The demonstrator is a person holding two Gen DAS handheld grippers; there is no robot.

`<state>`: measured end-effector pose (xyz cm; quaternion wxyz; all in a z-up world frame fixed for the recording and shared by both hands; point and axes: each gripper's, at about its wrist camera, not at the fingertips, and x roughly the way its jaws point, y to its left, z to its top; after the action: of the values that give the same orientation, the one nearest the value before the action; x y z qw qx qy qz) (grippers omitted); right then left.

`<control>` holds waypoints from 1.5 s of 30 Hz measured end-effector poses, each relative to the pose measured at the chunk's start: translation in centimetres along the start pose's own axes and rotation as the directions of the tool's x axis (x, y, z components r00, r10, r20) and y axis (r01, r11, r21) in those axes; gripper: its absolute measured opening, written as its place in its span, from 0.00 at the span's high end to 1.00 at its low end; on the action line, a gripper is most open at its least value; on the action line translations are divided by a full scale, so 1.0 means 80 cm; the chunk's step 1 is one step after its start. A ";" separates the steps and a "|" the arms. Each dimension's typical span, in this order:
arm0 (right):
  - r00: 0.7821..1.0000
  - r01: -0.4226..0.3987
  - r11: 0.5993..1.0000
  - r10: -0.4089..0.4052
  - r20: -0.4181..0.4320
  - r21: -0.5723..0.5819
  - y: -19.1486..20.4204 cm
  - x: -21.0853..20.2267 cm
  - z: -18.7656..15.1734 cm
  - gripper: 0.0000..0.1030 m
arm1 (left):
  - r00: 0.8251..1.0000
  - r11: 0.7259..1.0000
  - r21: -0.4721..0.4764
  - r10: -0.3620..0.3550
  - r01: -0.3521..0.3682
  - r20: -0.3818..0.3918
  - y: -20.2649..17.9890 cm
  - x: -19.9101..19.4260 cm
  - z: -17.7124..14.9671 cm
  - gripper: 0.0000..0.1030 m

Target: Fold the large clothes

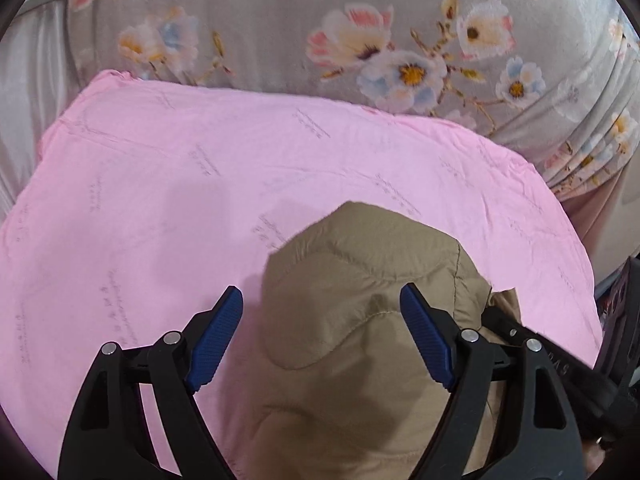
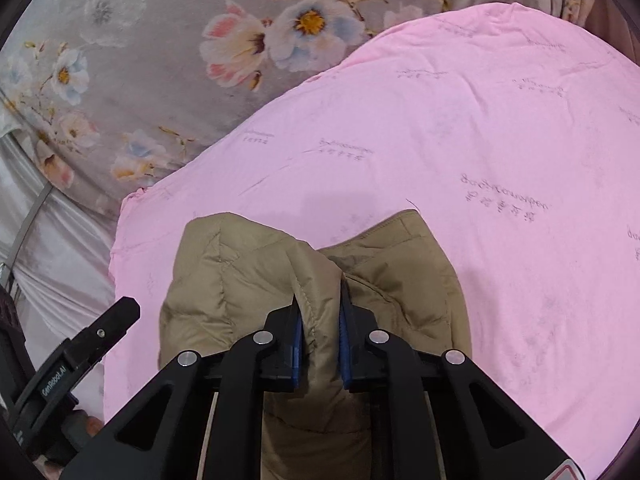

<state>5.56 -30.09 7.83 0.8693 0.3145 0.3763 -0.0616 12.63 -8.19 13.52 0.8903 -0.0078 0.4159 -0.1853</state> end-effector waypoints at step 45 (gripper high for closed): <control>0.998 0.043 0.997 -0.041 0.039 -0.067 -0.055 0.078 -0.033 0.89 | 0.985 0.984 0.068 0.164 -0.167 0.047 -0.046 0.131 -0.058 0.08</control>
<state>6.84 -31.21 -0.11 0.8849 0.2758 0.3682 -0.0730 14.11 -14.46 3.34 0.9108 0.0548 0.3895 -0.1250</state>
